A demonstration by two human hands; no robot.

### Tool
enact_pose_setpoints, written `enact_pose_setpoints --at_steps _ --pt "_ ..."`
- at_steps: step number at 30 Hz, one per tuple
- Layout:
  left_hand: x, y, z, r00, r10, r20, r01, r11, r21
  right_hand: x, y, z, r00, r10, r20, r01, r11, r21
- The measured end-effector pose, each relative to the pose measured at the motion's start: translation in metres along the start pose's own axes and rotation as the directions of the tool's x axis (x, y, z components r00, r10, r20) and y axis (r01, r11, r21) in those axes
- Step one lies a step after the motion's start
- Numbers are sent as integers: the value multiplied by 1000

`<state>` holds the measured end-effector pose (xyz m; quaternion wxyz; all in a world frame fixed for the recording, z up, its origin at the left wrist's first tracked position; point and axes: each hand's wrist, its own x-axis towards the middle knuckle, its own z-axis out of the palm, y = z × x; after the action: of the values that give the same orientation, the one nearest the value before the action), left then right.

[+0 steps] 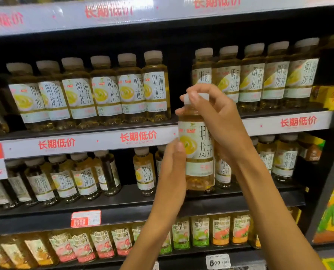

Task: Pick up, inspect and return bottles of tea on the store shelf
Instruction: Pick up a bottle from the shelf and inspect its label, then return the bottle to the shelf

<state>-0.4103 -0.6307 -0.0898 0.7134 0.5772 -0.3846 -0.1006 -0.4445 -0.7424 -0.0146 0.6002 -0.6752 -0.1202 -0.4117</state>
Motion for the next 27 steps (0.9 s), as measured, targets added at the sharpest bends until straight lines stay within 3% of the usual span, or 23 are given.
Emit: enact_pose_setpoints --at_steps 5,10,15,27 --pt "30 15 -5 988 141 65 -150 976 160 28 -8 0 980 -187 -63 184 981 -55" --pt "57 22 -6 954 301 11 -295 927 233 53 -22 -1 937 -346 45 349 929 -121" --pt "80 23 -4 949 310 -58 -290 930 226 72 -18 -2 931 -358 68 364 903 -228" --pt "98 19 7 926 332 -179 -247 892 378 93 8 0 897 -428 -111 353 844 -403"
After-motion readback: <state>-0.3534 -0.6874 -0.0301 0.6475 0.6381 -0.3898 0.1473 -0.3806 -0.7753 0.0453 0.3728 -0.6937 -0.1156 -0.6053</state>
